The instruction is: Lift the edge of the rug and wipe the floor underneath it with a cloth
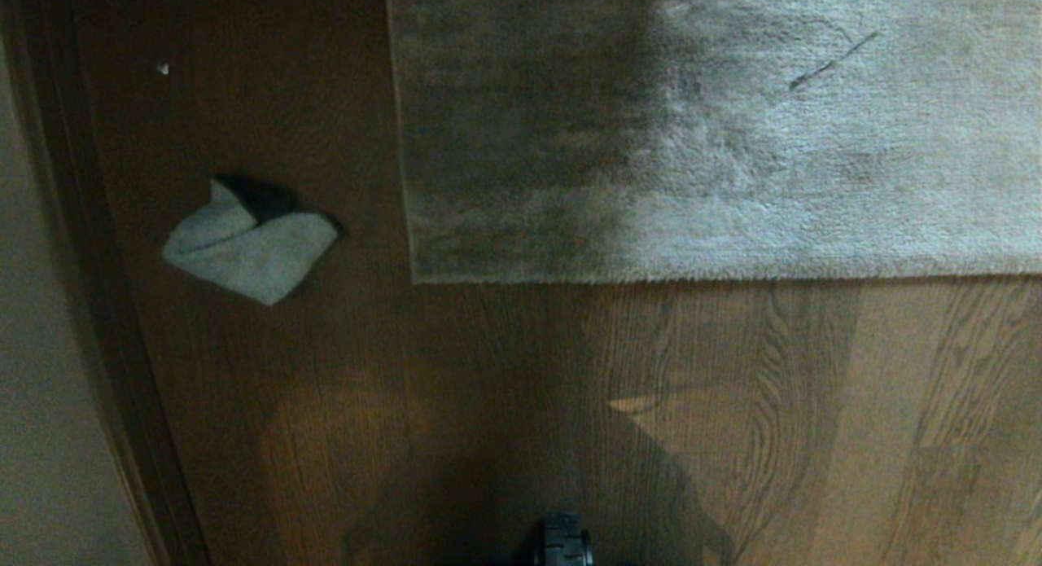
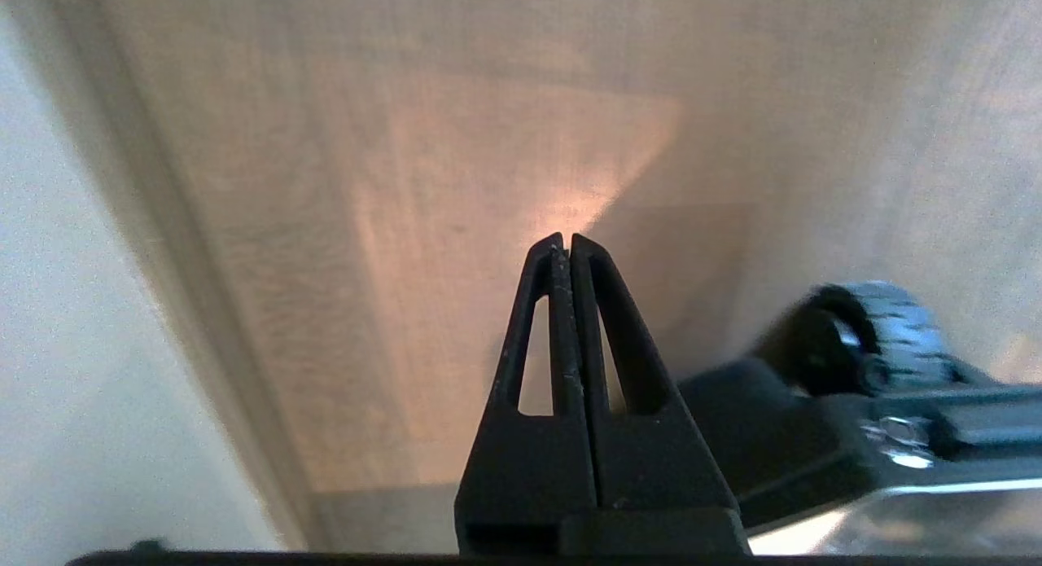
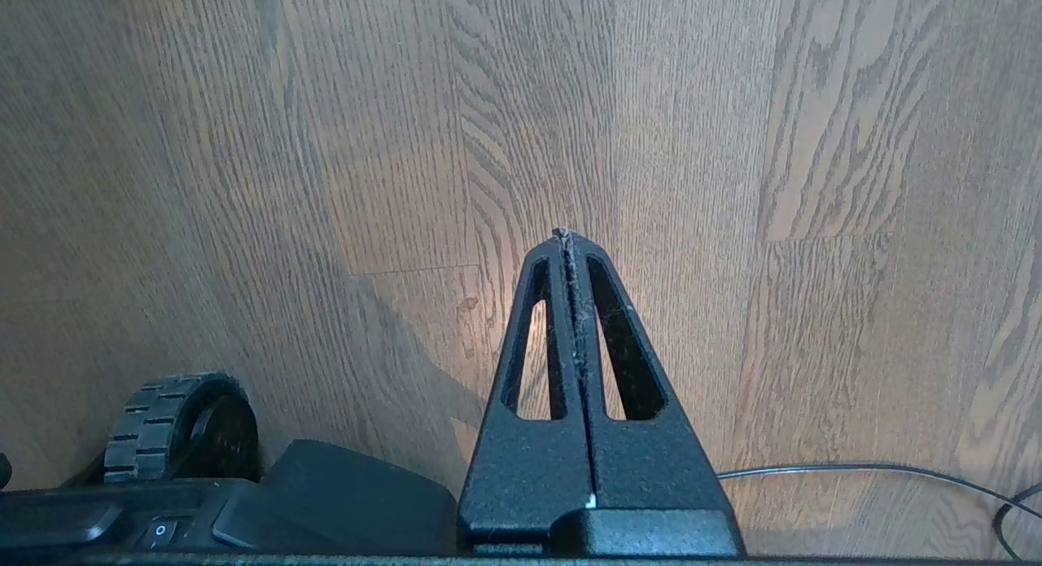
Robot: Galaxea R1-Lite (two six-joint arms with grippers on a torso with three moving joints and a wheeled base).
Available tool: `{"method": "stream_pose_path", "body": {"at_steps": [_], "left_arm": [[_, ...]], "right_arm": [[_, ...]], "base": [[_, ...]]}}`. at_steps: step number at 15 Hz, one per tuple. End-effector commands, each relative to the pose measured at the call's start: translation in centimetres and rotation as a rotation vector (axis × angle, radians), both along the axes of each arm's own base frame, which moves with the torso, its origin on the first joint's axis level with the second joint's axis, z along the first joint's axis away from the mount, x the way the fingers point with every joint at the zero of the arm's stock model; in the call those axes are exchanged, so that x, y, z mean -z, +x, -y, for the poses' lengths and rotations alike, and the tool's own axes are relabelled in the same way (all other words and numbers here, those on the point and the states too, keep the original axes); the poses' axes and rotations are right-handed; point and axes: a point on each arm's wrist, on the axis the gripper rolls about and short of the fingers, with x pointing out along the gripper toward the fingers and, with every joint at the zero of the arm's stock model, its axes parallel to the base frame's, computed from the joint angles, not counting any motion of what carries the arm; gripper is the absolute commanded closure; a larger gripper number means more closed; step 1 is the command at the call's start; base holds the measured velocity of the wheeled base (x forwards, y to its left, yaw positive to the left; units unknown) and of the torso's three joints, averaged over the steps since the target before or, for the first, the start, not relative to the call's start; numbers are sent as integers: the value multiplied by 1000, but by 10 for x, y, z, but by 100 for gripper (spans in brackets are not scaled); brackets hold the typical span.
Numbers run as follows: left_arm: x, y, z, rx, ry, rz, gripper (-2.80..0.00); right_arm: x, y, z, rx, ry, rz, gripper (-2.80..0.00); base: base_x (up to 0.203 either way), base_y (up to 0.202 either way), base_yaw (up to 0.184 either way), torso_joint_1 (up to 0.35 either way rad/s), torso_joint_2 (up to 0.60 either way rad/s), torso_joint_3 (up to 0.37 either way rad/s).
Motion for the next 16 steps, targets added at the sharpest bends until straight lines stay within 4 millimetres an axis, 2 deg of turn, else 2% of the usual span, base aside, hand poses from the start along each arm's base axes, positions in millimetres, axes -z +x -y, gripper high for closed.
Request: {"method": "stream_pose_path", "body": {"at_steps": [1,5,16], "left_arm": [[8,-13,-1,-34,8,66,0],[12,-23,-1,-62,12,146,0],[12,-23,-1,-65,12,146,0]], "right_arm": [[0,0,0,0,0,0,0],[0,0,0,0,0,0,0],[0,0,0,0,0,0,0]], "base": [[0,0,0,0,0,0],[0,0,0,0,0,0],[0,0,0,0,0,0]]}}
